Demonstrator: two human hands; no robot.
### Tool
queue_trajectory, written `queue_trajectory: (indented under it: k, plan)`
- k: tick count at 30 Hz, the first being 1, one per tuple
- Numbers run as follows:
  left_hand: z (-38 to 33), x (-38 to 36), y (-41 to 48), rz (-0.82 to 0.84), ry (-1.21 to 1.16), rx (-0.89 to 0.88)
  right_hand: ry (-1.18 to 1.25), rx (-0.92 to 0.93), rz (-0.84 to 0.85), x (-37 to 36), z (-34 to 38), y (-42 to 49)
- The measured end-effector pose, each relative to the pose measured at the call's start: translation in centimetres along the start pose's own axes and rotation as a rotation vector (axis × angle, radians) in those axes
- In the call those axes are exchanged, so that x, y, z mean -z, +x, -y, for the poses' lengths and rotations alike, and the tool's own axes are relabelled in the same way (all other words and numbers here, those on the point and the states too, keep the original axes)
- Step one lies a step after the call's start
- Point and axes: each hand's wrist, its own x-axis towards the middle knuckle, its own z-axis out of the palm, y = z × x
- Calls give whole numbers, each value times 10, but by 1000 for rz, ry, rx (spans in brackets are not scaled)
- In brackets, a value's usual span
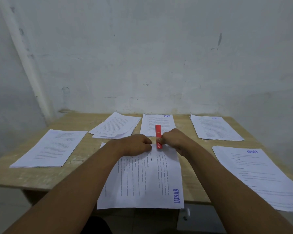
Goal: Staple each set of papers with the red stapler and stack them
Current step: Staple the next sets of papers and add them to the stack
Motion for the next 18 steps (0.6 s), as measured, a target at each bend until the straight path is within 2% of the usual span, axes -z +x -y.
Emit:
queue_trajectory:
  k: [18]
  plan:
    - [3, -2, 3, -7, 11, -28, 23, 17, 48, 1, -4, -1]
